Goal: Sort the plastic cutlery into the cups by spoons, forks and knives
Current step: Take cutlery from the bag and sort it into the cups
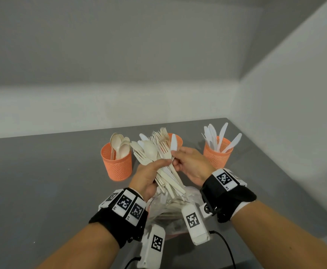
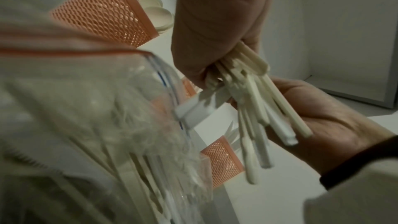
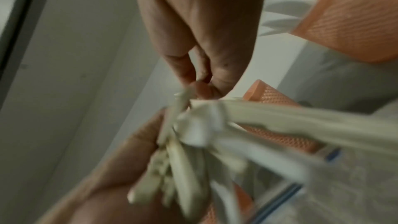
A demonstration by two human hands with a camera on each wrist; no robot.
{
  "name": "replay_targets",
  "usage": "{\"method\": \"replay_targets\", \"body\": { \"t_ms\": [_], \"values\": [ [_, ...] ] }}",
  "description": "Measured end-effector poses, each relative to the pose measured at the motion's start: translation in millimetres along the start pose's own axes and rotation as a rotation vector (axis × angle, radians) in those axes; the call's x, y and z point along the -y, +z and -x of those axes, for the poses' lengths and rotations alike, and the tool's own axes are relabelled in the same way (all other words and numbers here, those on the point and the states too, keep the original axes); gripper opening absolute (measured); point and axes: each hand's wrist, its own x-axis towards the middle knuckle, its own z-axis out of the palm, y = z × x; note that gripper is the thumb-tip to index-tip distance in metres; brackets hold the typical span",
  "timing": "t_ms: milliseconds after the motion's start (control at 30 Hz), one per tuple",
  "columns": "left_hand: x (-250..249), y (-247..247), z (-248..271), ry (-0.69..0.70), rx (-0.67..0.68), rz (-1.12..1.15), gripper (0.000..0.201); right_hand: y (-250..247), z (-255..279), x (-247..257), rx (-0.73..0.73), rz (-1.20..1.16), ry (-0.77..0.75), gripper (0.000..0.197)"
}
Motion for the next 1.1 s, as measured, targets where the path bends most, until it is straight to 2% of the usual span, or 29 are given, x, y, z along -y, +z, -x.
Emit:
{"method": "replay_targets", "body": {
  "t_ms": [67, 167, 300, 400, 467, 567, 633, 800, 900, 1000, 1100],
  "values": [
    [-1, 2, -1, 0.012, 0.044, 0.015, 0.025, 2, 1, -1, -0.055, 0.119, -0.068, 0.01],
    [-5, 5, -2, 0.078, 0.005, 0.001, 0.025, 3, -1, -1, -0.126, 0.126, -0.122, 0.012],
    [-8, -2, -9, 0.073, -0.06, 0.018, 0.017, 2, -5, 14, -0.219, -0.108, -0.204, 0.017],
    [-8, -12, -12, 0.037, -0.089, 0.072, 0.024, 1, -1, 30, -0.209, -0.197, -0.335, 0.015],
    [-6, -14, -12, 0.026, -0.087, 0.103, 0.031, 2, 4, 33, -0.162, -0.062, -0.383, 0.01],
    [-9, -11, -7, -0.008, -0.036, 0.144, 0.038, 10, 11, 21, -0.023, 0.329, -0.344, 0.017],
    [-11, -10, -6, -0.008, 0.018, 0.153, 0.039, 14, 11, 8, 0.046, 0.518, -0.327, 0.012],
    [-15, -13, -5, -0.041, 0.099, 0.182, 0.024, 11, 7, -4, 0.077, 0.527, -0.298, 0.018],
    [-13, -12, -3, -0.048, 0.141, 0.162, 0.021, 9, 6, -3, 0.122, 0.577, -0.295, 0.024],
    [-13, -11, -3, -0.036, 0.157, 0.151, 0.031, 5, 8, 1, 0.201, 0.612, -0.297, 0.03],
    [-14, -10, -2, -0.017, 0.159, 0.148, 0.023, 4, 10, 3, 0.265, 0.619, -0.263, 0.038]
  ]
}}
